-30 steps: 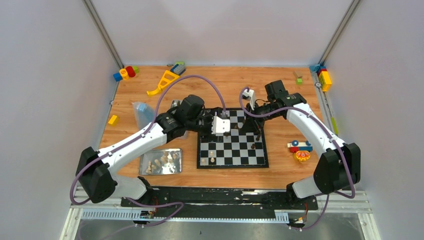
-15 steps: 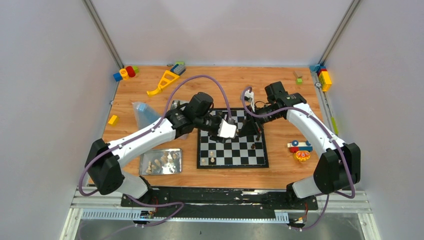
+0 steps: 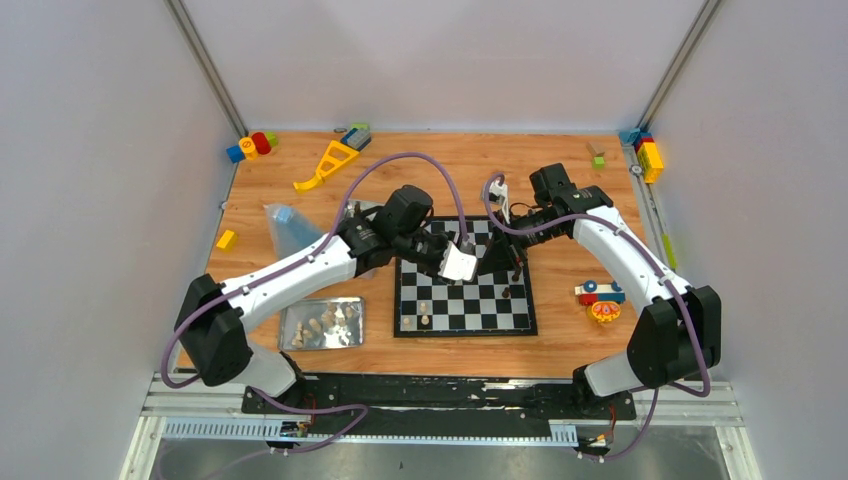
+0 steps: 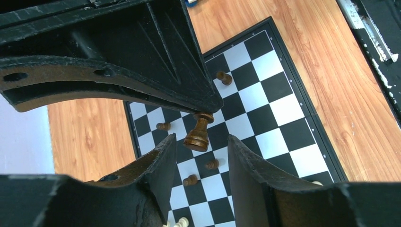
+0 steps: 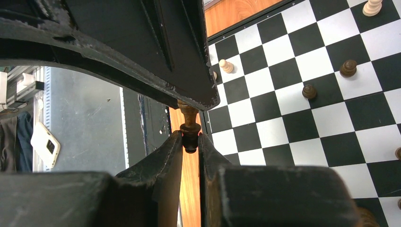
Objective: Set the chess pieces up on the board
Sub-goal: Place the chess piece on the chessboard.
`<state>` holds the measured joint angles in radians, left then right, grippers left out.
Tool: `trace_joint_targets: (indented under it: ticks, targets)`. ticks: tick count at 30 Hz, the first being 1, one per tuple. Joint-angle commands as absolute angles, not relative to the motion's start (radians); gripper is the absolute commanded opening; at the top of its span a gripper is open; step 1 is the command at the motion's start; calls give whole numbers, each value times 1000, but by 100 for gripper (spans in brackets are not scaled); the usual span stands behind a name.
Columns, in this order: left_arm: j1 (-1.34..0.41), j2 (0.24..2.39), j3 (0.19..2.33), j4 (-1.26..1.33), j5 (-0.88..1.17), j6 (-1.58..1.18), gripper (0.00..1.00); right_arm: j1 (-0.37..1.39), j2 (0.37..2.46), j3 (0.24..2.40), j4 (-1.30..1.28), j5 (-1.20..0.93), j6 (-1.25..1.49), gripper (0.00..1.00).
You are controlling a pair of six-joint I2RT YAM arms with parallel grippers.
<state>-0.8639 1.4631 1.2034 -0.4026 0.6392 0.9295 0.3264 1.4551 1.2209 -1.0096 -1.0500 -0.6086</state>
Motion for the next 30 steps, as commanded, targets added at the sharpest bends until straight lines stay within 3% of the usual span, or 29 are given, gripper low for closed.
trace_joint_targets:
  ticks: [1, 10, 16, 18, 22, 30]
  targets:
    - [-873, 1474, 1242, -406, 664, 946, 50, 330, 1456, 1242, -1011, -1095, -639, 0]
    - [-880, 1488, 1250, -401, 663, 935, 38, 330, 1460, 1243, -1011, -1092, -635, 0]
    - [-883, 1488, 1251, -399, 655, 915, 22, 330, 1464, 1250, -1011, -1083, -629, 1]
    - [-883, 1485, 1247, -383, 638, 879, 14, 328, 1461, 1262, -1009, -1064, -620, 9]
    - [-879, 1450, 1207, -276, 570, 730, 4, 296, 1439, 1301, -983, -1032, -573, 39]
    - [-813, 1413, 1123, 4, 556, 315, 1, 147, 1353, 1257, -693, -1134, -315, 57]
